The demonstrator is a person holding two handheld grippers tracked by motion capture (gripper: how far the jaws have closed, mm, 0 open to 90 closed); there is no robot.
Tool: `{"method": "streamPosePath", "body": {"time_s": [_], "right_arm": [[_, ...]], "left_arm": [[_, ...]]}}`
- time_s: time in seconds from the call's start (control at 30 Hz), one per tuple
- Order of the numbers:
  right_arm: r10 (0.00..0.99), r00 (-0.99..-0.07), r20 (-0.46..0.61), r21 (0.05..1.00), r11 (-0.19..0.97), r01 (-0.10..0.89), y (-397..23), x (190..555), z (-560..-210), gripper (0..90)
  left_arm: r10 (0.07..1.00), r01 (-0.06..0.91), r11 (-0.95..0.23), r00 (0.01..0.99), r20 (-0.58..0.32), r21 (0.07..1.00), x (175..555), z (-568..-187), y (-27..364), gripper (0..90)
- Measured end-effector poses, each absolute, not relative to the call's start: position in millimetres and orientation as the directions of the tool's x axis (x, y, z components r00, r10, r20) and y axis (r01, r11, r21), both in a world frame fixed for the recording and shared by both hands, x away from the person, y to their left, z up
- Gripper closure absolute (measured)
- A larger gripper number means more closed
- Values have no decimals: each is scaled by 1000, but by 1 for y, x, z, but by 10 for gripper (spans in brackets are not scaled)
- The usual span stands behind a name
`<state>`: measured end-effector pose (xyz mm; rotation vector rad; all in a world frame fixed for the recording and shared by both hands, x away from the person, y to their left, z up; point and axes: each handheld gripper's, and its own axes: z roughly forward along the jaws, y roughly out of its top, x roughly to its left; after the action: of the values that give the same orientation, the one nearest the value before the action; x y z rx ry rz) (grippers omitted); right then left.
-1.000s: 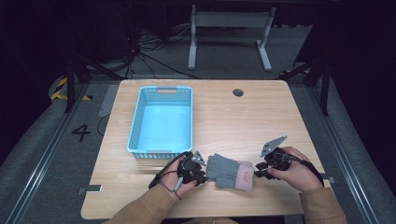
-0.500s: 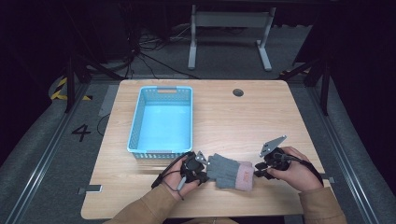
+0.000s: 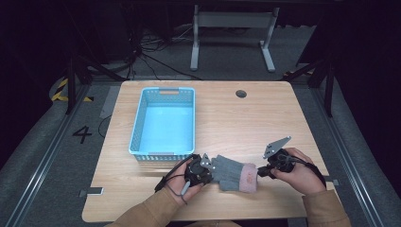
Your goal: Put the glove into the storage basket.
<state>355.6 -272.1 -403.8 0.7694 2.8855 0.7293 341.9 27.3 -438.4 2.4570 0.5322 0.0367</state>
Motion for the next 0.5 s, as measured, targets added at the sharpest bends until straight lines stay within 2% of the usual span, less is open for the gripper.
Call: {"method": "streamPosePath", "body": {"time_s": [0.3,0.5], "right_arm": [[527,-849,36,532,709,462,-277,357,-391,876],[546,-837,31,537,697,475,-276,361,-394,876]], "left_arm": [[353,347,-707,928,-118,617,332,-423,33,888],[340,341,-719,933,-122,606,329,-426,30,888]]}}
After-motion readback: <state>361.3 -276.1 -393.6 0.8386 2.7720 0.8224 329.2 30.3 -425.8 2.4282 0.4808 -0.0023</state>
